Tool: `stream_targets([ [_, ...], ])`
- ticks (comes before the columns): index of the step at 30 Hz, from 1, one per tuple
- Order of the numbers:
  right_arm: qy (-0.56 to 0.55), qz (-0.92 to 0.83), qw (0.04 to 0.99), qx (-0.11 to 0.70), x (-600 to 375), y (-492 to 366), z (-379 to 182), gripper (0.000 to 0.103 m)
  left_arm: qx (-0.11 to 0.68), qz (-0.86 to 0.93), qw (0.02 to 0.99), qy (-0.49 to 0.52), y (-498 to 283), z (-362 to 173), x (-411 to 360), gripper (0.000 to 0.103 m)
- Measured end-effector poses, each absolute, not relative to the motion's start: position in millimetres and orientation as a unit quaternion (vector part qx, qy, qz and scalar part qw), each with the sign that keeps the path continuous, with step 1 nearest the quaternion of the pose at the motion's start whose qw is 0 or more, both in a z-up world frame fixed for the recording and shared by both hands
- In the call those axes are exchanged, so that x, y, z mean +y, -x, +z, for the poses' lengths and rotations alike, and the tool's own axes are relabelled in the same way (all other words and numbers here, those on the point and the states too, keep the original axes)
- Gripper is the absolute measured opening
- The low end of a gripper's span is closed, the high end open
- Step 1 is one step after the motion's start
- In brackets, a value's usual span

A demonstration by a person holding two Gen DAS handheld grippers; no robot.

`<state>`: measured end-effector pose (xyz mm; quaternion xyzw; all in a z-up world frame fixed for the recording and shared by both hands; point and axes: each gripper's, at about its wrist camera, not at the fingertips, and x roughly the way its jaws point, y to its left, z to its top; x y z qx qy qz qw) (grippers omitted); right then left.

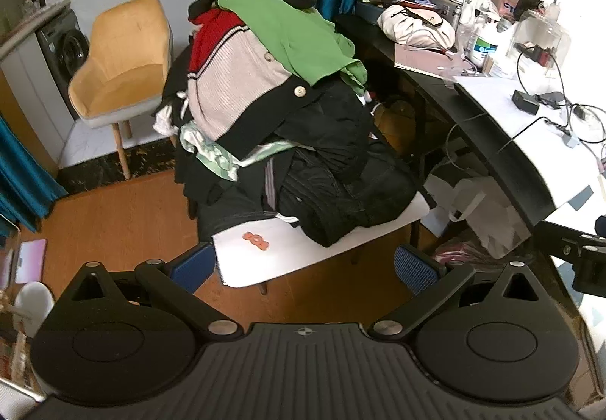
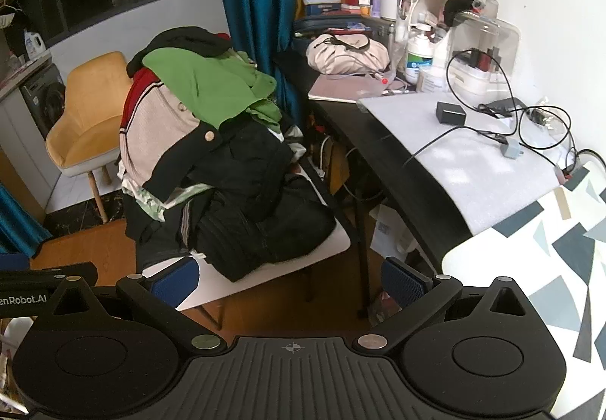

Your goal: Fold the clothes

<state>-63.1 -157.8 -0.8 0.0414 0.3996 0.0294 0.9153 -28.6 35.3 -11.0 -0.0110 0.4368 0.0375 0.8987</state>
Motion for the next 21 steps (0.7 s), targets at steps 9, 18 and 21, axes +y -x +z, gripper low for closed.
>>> stream_targets([
  [9, -0.044, 0.03, 0.914, 0.403, -156.4, 63.1, -1.3, 0.102, 0.439, 0.032, 0.898, 0.016, 29.2, -11.7, 35.9, 0.103],
  [18, -0.042, 0.028, 0.91, 0.411, -151.7, 61.2, -3.9, 0.102, 0.442, 0.026, 0.896, 0.027, 29.8, -14.2, 41.1, 0.103],
  [21, -0.041, 0.026, 0.909, 0.415, -148.4, 61.1, -5.6, 0.102, 0.442, 0.027, 0.896, 0.031, 30.0, -14.9, 44.5, 0.103],
])
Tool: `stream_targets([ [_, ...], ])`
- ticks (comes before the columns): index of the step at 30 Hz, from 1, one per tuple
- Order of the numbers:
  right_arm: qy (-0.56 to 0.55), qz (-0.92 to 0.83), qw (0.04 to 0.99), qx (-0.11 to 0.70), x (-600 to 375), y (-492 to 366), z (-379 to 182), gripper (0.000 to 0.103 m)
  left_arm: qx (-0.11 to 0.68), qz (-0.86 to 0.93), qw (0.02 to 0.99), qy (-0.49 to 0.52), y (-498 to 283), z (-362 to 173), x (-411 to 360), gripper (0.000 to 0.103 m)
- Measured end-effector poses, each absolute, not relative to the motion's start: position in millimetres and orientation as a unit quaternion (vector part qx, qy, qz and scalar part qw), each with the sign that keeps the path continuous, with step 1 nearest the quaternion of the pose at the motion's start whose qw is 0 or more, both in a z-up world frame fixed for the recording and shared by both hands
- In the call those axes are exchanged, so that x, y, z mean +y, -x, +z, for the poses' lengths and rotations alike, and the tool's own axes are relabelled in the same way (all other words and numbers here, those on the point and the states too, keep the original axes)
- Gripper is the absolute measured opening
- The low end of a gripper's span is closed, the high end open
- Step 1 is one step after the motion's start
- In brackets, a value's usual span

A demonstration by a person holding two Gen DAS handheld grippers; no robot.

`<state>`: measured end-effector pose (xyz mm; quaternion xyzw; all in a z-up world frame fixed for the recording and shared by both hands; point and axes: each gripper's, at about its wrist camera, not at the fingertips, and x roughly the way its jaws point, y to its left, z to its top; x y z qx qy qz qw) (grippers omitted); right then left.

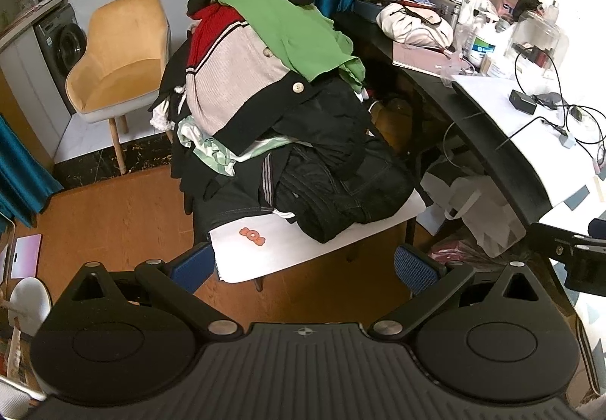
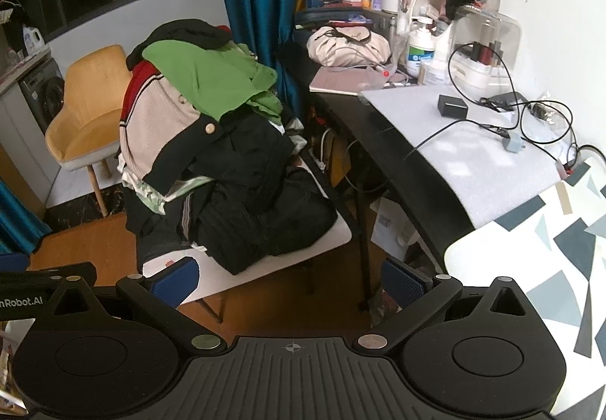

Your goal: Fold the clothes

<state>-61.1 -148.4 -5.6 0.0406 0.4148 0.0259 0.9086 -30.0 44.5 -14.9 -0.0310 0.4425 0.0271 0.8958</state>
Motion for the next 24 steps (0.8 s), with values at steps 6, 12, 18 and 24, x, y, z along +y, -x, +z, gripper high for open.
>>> stream_targets([
  [6, -0.047, 0.024, 0.904, 0.424, -143.3, 58.0, -10.9, 0.102, 0.45, 0.024, 0.892, 0.03, 28.2, -18.5, 50.8, 0.103],
  [12, -0.047, 0.026, 0.903, 0.427, -137.5, 53.1, -12.9, 0.102, 0.453, 0.024, 0.891, 0.033, 25.7, -20.6, 58.6, 0.103],
  [18, -0.05, 0.034, 0.9, 0.431, -132.7, 48.7, -14.8, 0.102, 0.457, 0.027, 0.888, 0.039, 24.8, -23.3, 66.1, 0.103],
  [24, -0.055, 0.055, 0.902, 0.426, -124.8, 44.9, -12.8, 0.102, 0.463, 0.028, 0.883, 0.075, 23.2, -27.7, 81.4, 0.103],
])
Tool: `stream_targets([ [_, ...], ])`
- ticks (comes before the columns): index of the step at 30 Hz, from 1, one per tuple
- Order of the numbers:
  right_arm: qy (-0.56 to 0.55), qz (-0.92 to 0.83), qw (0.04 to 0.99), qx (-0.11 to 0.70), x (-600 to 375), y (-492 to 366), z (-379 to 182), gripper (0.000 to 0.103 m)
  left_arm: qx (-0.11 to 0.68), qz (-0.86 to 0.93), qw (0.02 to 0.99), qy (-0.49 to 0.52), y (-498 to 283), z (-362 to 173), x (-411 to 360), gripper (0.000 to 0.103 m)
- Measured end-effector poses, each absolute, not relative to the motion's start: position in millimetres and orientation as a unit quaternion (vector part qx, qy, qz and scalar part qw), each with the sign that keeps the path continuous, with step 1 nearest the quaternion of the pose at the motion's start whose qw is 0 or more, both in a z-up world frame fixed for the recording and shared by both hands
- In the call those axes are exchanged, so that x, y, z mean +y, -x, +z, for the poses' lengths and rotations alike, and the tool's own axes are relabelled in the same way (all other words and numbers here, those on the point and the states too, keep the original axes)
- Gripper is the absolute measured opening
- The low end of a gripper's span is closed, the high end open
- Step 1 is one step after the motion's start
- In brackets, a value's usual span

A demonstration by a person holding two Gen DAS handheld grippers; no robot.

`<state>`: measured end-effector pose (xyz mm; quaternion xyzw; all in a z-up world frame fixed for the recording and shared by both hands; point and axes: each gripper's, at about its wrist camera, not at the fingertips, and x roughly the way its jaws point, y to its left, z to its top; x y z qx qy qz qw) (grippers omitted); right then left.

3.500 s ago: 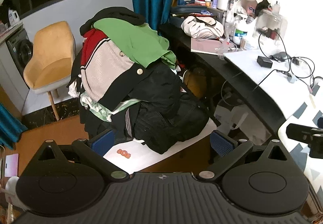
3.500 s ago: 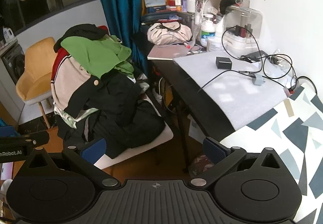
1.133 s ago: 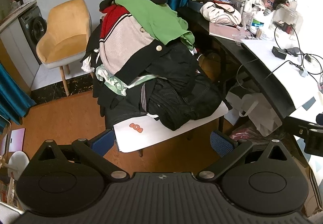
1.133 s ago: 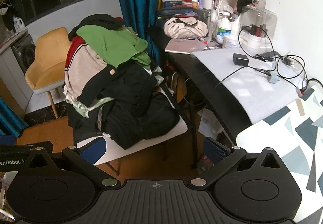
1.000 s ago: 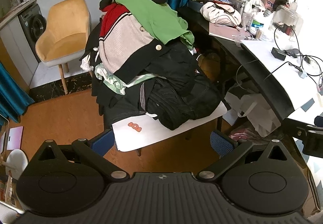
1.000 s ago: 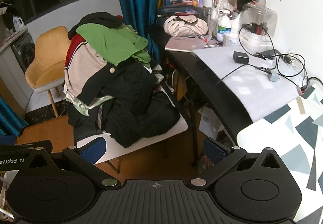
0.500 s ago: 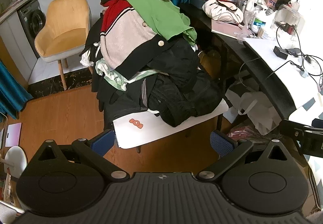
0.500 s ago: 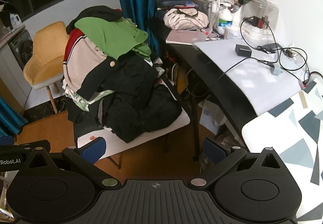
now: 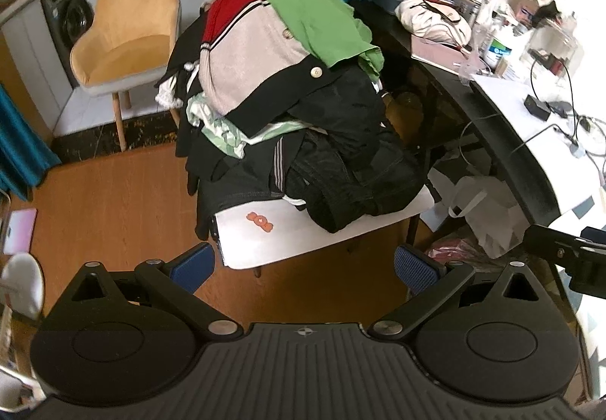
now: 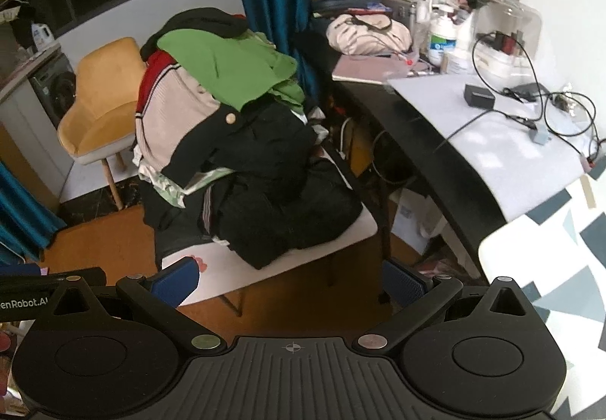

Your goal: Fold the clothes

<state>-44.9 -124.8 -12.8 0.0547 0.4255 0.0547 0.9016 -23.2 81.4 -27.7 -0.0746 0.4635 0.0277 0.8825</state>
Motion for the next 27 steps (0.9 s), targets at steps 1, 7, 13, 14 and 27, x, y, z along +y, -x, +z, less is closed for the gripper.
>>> stream_targets([
  [1, -0.058, 0.059, 0.9, 0.428, -124.4, 43.6, -13.1, 0.102, 0.463, 0.024, 0.882, 0.081, 23.3, -27.9, 83.7, 0.103],
  [7, -0.054, 0.066, 0.887, 0.453, -115.0, 36.4, -17.9, 0.102, 0.461, 0.029, 0.882, 0.094, 25.4, -28.5, 93.9, 0.103],
  [13, -0.04, 0.055, 0.897, 0.437, -104.5, 36.8, -13.5, 0.102, 0.455, 0.034, 0.884, 0.098, 25.0, -25.0, 102.6, 0.103],
  [14, -0.039, 0.055, 0.897, 0.436, -103.9, 36.7, -12.3, 0.102, 0.454, 0.034, 0.885, 0.099, 24.9, -24.4, 104.2, 0.103],
  [27, 0.003, 0.049, 0.908, 0.417, -98.5, 35.5, 0.8, 0.102, 0.425, 0.01, 0.897, 0.124, 27.6, -19.0, 111.0, 0.103],
])
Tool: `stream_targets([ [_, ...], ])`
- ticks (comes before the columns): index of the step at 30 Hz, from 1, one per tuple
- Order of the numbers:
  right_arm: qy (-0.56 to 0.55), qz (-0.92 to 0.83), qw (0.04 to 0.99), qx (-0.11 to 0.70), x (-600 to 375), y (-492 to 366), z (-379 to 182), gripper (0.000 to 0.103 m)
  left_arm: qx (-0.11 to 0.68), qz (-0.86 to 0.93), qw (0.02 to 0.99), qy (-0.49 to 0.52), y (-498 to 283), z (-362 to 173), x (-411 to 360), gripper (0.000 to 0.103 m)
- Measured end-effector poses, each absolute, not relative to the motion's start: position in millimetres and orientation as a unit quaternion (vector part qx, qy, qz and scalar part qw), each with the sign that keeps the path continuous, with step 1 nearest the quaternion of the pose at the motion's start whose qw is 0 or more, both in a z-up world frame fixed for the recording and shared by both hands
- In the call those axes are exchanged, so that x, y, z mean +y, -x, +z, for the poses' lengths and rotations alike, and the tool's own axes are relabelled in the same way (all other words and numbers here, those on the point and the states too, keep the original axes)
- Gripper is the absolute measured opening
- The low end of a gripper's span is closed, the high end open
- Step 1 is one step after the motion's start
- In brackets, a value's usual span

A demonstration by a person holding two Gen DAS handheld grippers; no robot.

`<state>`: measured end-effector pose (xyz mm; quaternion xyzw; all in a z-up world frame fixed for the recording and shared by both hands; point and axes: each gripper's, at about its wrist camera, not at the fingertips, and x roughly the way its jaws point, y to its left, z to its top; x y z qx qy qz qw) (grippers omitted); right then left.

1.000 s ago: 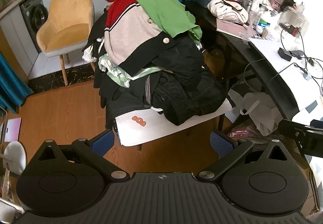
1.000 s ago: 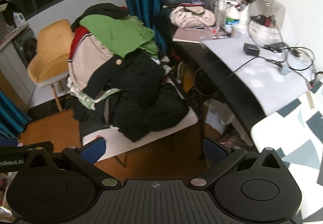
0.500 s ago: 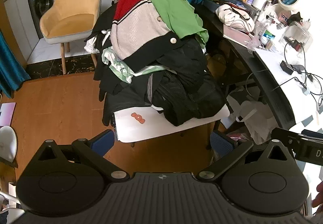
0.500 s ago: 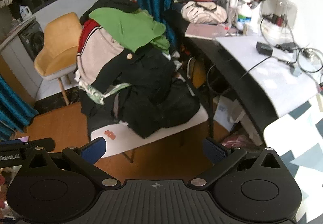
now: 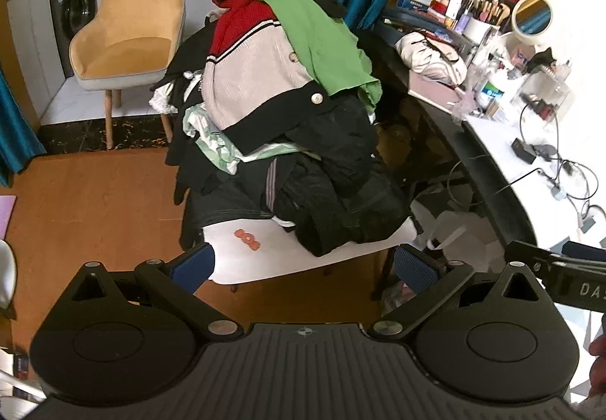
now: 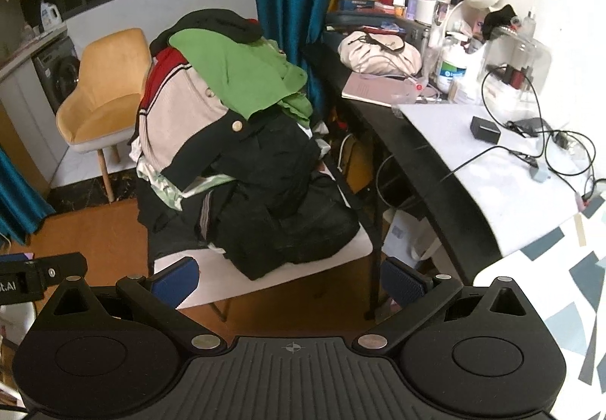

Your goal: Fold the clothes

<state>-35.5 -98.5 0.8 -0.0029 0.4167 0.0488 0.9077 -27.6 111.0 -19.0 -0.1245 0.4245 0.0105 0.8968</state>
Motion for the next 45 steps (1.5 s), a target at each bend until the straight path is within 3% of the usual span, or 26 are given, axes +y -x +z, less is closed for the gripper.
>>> stream_targets([
  [13, -0.001, 0.072, 0.91, 0.408, -82.7, -3.5, -14.6, 0.102, 0.43, 0.007, 0.889, 0.159, 6.3, -30.0, 145.4, 0.103],
  [19, -0.007, 0.087, 0.918, 0.387, -67.4, -47.1, -19.8, 0.102, 0.423, 0.019, 0.893, 0.152, -36.0, -29.9, 166.5, 0.103],
  [30, -0.024, 0.084, 0.925, 0.37, -43.0, -169.3, -18.9, 0.102, 0.35, 0.004, 0.899, 0.262, -135.6, -18.1, 228.7, 0.103],
  [41, -0.071, 0.113, 0.926, 0.353, -38.3, -283.7, -28.0, 0.102, 0.344, 0.061, 0.936, 0.042, -249.9, 5.0, 217.8, 0.103],
  [45, -0.075, 0.121, 0.926, 0.35, -37.3, -315.2, -27.8, 0.102, 0.348, 0.086, 0.933, 0.031, -278.4, 6.8, 223.7, 0.103],
])
